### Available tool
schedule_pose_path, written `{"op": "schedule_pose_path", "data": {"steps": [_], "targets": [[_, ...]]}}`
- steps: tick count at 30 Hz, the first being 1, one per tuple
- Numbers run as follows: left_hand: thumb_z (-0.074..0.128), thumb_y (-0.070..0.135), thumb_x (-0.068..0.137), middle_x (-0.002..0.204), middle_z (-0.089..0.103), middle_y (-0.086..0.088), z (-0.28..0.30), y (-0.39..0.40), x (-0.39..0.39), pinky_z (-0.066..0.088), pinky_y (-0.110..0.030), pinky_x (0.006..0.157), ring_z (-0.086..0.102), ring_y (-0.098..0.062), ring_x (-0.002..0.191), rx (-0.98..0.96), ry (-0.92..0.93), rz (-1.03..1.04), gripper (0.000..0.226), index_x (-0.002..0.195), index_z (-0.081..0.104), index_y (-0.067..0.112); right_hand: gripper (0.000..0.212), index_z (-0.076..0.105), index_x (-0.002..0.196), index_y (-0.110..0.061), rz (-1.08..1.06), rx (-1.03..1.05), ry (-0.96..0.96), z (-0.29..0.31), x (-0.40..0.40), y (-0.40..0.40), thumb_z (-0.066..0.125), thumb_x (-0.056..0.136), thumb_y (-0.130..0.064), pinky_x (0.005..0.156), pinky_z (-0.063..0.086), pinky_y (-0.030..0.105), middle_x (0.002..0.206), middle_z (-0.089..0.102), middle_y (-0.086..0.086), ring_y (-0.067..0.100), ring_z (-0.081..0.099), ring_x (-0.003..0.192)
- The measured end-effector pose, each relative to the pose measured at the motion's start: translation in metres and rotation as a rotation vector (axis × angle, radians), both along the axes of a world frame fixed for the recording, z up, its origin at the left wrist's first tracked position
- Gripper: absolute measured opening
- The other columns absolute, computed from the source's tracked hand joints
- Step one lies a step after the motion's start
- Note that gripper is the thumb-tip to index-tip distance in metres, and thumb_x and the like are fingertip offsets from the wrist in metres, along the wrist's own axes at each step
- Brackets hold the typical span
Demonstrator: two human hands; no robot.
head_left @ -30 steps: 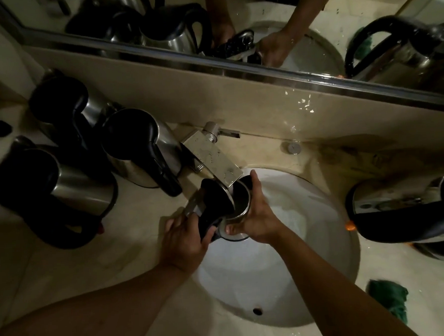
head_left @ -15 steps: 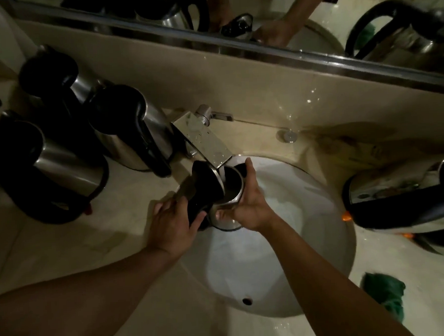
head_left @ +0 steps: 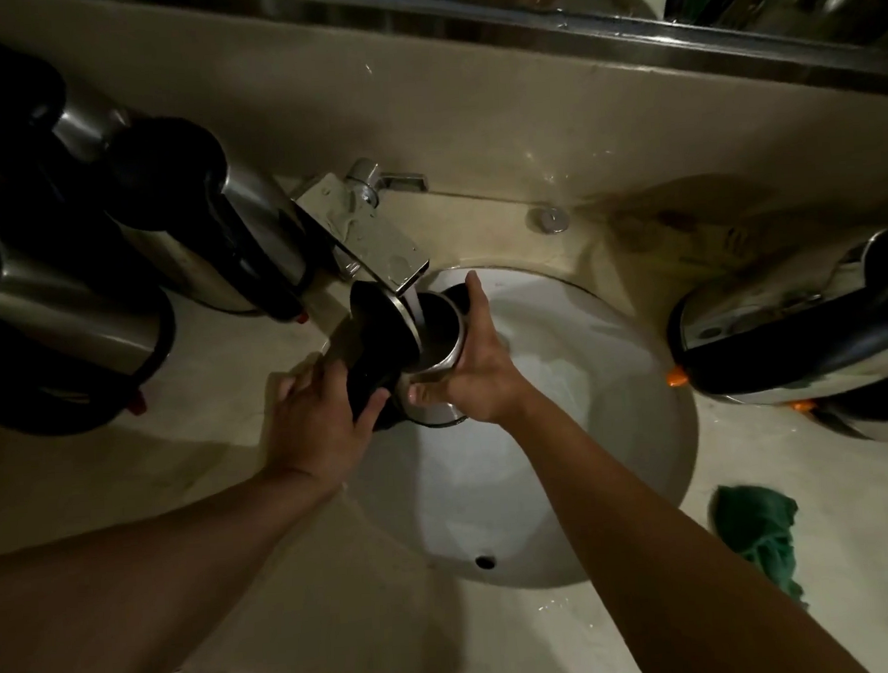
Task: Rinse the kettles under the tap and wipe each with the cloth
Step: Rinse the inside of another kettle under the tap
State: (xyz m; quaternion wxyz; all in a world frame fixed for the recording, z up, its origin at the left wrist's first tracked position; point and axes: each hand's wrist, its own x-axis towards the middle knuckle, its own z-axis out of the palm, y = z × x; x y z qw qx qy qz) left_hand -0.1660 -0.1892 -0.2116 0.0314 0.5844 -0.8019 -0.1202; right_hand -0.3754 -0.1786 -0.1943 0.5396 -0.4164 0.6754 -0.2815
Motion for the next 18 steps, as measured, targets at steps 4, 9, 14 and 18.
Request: {"op": "schedule_pose_path", "data": {"steps": [4,9,14,18], "targets": [[0.049,0.053,0.085,0.083,0.067,-0.020,0.0034,0.0009,-0.0010,0.029,-0.041,0.082,0.066,-0.038,0.082,-0.001,-0.003,-0.011,0.049,0.089,0.058,0.005,0.167,-0.018,0.164,-0.036,-0.007,-0.002,-0.017,0.0019,-0.0007,0.0015,0.097,0.044,-0.028,0.126,0.034,0.046,0.159,0.038,-0.001,0.019,0.037,0.151],[0.050,0.054,0.084,0.084,0.068,-0.017,0.0052,-0.0001,-0.0030,0.030,-0.039,0.083,0.065,-0.036,0.088,0.013,-0.004,0.010,0.048,0.088,0.059,0.007,0.163,-0.019,0.164,-0.033,0.014,-0.029,-0.048,-0.0034,-0.0050,0.0024,0.096,0.050,-0.019,0.118,0.039,0.027,0.160,0.038,0.004,0.020,0.038,0.150],[0.046,0.058,0.086,0.091,0.069,-0.020,0.0031,-0.0001,-0.0001,0.030,-0.040,0.090,0.064,-0.038,0.101,0.090,-0.025,0.018,0.054,0.094,0.059,0.007,0.155,-0.020,0.165,-0.023,0.017,-0.041,-0.078,-0.0025,-0.0070,0.0040,0.095,0.064,0.003,0.110,0.037,0.013,0.155,0.040,0.000,0.006,0.043,0.136],[0.050,0.056,0.086,0.095,0.069,-0.018,0.0026,-0.0018,-0.0003,0.030,-0.041,0.091,0.064,-0.039,0.101,0.094,-0.014,0.020,0.053,0.100,0.060,0.006,0.159,-0.021,0.165,-0.024,0.018,-0.042,-0.069,0.0026,-0.0055,0.0020,0.095,0.056,-0.016,0.121,0.033,0.032,0.160,0.036,0.003,0.018,0.035,0.148]]}}
